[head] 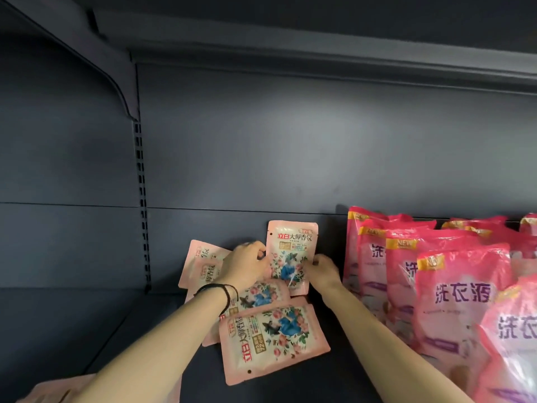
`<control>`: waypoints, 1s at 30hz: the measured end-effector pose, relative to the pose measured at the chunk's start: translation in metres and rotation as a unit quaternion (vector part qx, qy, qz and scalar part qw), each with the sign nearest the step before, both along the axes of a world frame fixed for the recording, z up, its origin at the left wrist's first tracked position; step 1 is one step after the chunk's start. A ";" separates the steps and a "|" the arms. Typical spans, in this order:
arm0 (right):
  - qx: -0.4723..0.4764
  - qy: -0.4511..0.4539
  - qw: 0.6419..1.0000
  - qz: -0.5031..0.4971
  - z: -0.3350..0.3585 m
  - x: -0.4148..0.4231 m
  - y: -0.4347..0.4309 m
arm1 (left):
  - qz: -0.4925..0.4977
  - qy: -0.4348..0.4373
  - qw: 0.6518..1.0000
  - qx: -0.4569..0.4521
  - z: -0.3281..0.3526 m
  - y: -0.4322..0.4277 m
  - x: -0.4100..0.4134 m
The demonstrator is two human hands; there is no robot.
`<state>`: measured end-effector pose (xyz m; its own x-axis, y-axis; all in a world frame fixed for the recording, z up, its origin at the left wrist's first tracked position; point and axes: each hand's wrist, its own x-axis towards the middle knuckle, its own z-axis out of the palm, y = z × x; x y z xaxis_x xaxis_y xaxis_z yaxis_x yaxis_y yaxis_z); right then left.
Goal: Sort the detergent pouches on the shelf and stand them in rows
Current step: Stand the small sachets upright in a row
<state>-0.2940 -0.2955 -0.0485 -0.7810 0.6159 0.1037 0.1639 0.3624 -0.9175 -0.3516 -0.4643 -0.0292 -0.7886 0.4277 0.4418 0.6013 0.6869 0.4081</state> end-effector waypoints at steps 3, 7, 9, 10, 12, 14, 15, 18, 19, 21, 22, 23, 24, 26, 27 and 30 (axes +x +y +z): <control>-0.054 0.023 0.998 0.017 -0.006 -0.005 0.002 | 0.000 0.057 0.998 -0.030 0.000 0.001 -0.003; -0.072 0.037 0.995 0.063 -0.007 -0.002 -0.001 | 0.009 0.111 0.985 -0.135 0.001 0.000 -0.005; -0.068 0.042 0.991 0.106 -0.006 0.002 -0.006 | 0.013 0.083 0.982 -0.168 0.000 -0.003 -0.005; -0.066 0.045 0.989 0.128 -0.006 0.005 -0.009 | 0.014 0.072 0.981 -0.180 0.000 -0.004 -0.004; -0.057 0.055 0.983 0.165 -0.007 0.009 -0.015 | 0.015 0.059 0.980 -0.190 0.001 -0.006 -0.002; -0.044 0.053 0.980 0.186 -0.009 0.014 -0.020 | 0.017 0.045 0.979 -0.198 0.003 -0.006 0.001; -0.035 0.046 0.980 0.189 -0.010 0.016 -0.021 | 0.020 0.035 0.979 -0.198 0.004 -0.006 0.002; -0.035 0.049 0.979 0.197 -0.011 0.022 -0.018 | 0.015 -0.037 0.985 -0.165 0.005 -0.013 0.000; -0.040 0.049 0.977 0.202 -0.010 0.025 -0.016 | -0.005 -0.086 0.986 -0.144 0.005 -0.018 -0.001; -0.041 0.048 0.976 0.209 -0.008 0.031 -0.014 | -0.077 -0.177 0.976 -0.098 0.001 -0.026 -0.002; -0.040 0.047 0.975 0.213 -0.008 0.032 -0.013 | -0.109 -0.193 0.971 -0.091 0.000 -0.029 -0.001; -0.038 0.045 0.975 0.213 -0.008 0.032 -0.013 | -0.128 -0.193 0.969 -0.087 -0.002 -0.031 0.002; -0.035 0.044 0.976 0.211 -0.008 0.032 -0.013 | -0.133 -0.186 0.970 -0.077 -0.004 -0.032 0.003; -0.032 0.049 0.977 0.203 -0.009 0.031 -0.013 | -0.131 -0.180 0.974 -0.033 -0.005 -0.031 0.005; -0.030 0.051 0.978 0.199 -0.010 0.031 -0.013 | -0.133 -0.185 0.974 -0.007 -0.006 -0.030 0.005; -0.019 0.049 0.981 0.189 -0.012 0.031 -0.010 | -0.134 -0.207 0.969 0.021 -0.006 -0.031 0.004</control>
<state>-0.2633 -0.3056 -0.0604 -0.9416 0.2897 0.1717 -0.0641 0.3462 -0.9360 -0.3474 -0.4954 -0.0355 -0.7653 0.6296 0.1337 0.5348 0.5065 0.6763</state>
